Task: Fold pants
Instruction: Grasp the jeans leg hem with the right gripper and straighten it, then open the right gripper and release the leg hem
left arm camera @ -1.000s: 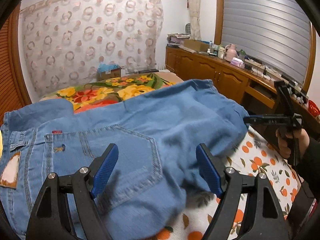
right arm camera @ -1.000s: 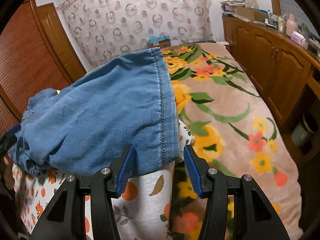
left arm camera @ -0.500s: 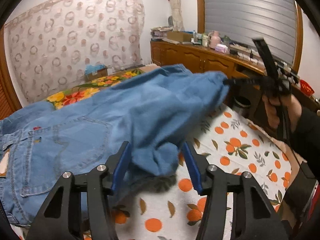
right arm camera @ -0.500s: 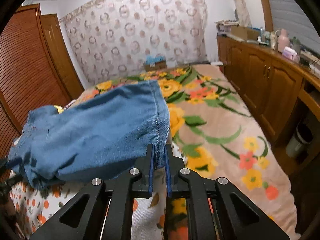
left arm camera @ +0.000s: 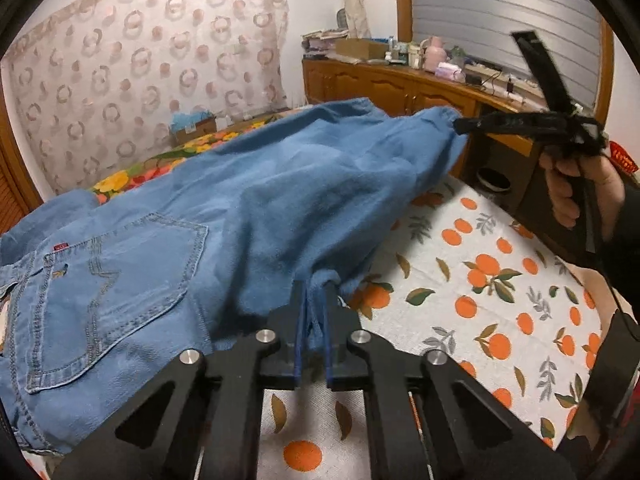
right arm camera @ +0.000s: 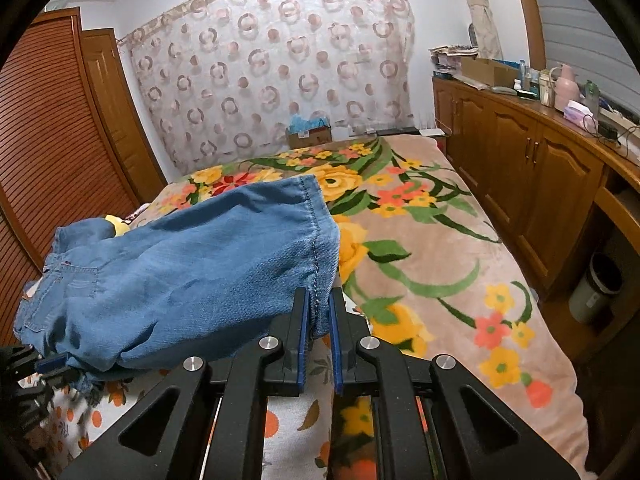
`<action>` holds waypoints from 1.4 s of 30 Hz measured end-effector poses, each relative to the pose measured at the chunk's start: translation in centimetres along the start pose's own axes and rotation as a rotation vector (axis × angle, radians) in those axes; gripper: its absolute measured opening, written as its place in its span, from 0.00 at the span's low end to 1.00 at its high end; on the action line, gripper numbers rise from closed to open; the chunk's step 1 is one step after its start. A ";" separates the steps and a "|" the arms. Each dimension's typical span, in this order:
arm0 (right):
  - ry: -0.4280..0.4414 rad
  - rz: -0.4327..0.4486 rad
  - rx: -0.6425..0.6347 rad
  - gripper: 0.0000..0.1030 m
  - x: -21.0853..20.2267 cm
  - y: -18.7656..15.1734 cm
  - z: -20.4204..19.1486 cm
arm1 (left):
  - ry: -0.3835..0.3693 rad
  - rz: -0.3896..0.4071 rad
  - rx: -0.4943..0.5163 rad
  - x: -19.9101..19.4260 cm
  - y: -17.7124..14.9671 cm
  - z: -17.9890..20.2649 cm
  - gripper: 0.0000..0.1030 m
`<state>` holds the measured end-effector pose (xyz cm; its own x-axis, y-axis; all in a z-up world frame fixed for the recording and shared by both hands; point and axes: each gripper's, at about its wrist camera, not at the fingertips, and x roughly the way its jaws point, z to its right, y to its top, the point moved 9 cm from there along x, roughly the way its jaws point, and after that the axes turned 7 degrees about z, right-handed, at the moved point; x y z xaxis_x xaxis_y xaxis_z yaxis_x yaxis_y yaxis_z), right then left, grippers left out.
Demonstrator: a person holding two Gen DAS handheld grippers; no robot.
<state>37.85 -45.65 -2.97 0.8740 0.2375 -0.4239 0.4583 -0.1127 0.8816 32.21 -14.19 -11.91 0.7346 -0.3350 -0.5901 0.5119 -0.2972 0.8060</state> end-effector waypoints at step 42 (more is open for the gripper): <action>0.126 -0.154 0.338 0.55 0.1 -3.7 0.6 | 0.063 0.157 -0.146 -6.9 0.8 -3.9 0.77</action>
<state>36.31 -45.82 -6.45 0.7737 0.3904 -0.4989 0.6284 -0.3730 0.6826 29.28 -8.57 -7.03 0.8345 -0.3087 -0.4564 0.4448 -0.1115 0.8887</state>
